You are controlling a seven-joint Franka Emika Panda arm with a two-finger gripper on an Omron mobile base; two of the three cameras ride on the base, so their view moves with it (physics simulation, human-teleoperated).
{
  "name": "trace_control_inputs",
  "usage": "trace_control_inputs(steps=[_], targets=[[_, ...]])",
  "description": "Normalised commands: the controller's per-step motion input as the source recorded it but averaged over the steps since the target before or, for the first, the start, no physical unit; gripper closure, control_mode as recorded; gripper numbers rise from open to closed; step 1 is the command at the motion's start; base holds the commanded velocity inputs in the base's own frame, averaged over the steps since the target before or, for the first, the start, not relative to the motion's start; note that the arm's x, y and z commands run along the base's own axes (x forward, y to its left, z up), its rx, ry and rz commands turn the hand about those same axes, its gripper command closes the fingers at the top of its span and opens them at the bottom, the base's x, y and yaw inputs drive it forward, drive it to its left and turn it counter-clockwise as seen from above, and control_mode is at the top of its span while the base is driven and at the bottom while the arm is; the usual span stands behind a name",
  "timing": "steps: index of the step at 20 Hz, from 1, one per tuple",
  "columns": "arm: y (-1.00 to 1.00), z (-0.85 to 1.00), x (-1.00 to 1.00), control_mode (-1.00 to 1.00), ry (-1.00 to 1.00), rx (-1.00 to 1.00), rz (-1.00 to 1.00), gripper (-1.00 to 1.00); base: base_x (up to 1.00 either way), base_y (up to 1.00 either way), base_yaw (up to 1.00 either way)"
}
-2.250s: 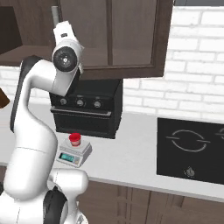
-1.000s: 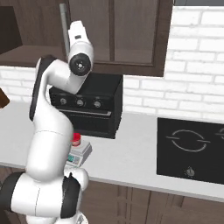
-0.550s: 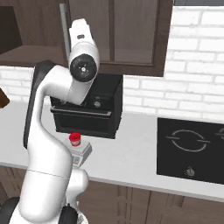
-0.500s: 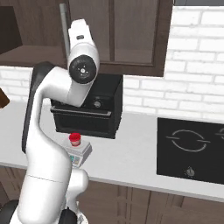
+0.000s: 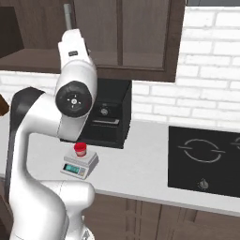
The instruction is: Pick the jam and place it on the digital scale for weighing, and close the cabinet.
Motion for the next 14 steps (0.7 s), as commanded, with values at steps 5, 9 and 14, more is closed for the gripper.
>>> trace_control_inputs(steps=[5, 9, 14], targets=[[0.53, -0.16, -0.62, -1.0, -0.09, 0.05, 0.0, -1.0, 0.0, 0.0, 0.0], [0.82, -0.28, -0.56, -1.0, -0.1, 0.03, 0.0, -1.0, 0.0, 0.0, 0.0], [0.84, -0.15, -0.77, -1.0, -0.08, 0.03, 0.0, -1.0, 0.0, 0.0, 0.0]])
